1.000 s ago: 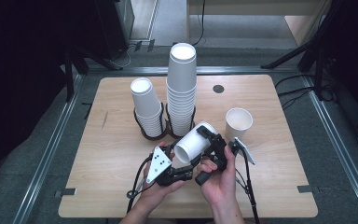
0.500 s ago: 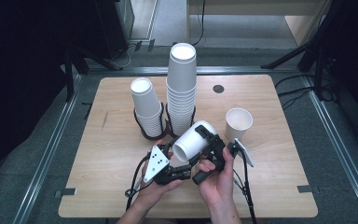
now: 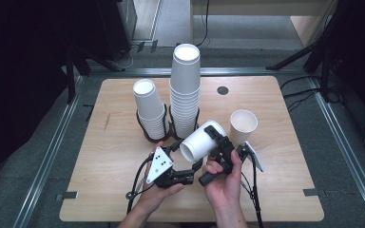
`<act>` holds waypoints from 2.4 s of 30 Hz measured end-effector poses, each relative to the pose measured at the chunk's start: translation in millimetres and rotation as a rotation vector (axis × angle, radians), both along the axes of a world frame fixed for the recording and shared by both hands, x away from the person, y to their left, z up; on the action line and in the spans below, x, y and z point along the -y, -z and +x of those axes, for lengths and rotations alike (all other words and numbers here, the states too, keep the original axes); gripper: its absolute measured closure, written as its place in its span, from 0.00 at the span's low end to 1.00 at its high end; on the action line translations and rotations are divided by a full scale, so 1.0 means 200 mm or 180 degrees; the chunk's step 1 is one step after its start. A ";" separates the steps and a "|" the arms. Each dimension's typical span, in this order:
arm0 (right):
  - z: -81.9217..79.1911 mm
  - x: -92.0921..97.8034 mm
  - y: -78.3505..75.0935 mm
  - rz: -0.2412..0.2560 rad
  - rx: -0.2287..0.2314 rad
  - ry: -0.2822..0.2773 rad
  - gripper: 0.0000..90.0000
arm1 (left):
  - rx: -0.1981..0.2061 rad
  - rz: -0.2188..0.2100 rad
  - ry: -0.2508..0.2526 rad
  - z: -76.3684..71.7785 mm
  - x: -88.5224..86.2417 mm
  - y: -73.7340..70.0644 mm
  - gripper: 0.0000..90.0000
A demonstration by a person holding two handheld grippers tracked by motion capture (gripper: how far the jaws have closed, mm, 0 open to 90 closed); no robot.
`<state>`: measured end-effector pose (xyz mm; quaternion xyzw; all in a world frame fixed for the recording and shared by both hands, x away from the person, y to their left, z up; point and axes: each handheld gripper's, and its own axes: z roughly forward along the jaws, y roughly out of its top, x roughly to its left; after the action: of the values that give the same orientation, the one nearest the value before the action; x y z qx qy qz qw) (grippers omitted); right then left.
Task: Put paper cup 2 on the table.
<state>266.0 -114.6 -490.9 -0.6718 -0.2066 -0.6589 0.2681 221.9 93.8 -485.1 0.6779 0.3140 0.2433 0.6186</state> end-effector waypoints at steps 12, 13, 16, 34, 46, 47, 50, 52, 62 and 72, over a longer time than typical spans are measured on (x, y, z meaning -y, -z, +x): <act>0.01 0.08 -0.03 -0.0137 0.0167 0.0303 0.16 | -0.0048 0.0107 0.0065 -0.01 0.00 -0.01 0.10; 0.01 0.09 -0.04 -0.0164 0.0176 0.0327 0.16 | -0.0049 0.0110 0.0071 -0.01 0.01 -0.02 0.10; 0.02 0.11 -0.06 -0.0236 0.0230 0.0385 0.16 | -0.0069 0.0126 0.0087 -0.01 0.01 -0.01 0.10; -0.08 0.21 -0.25 -0.1961 0.1363 0.1163 0.16 | -0.0143 0.0148 0.0020 0.01 -0.03 -0.01 0.10; -0.15 0.22 -0.27 -0.3132 0.1978 0.1335 0.16 | -0.0220 0.0169 -0.0006 0.02 -0.04 0.01 0.10; -0.15 0.22 -0.27 -0.3132 0.1978 0.1335 0.16 | -0.0220 0.0169 -0.0006 0.02 -0.04 0.01 0.10; -0.15 0.22 -0.23 -0.3479 0.2101 0.1291 0.16 | -0.0253 0.0155 -0.0044 0.03 -0.06 0.02 0.10; -0.15 0.22 -0.20 -0.3651 0.2134 0.1251 0.16 | -0.0278 0.0167 -0.0080 0.04 -0.08 0.03 0.10; -0.14 0.23 -0.01 -0.4188 0.2358 0.0977 0.16 | -0.0446 0.0198 -0.0359 0.07 -0.20 0.09 0.10; -0.06 0.26 0.10 -0.4349 0.2312 0.0803 0.16 | -0.0594 0.0290 -0.0492 0.01 -0.30 0.19 0.10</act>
<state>253.5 -167.3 -511.4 -0.4486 -0.5632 -0.5897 -0.3659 223.5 153.6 -522.5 0.6988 0.4101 0.2401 0.5346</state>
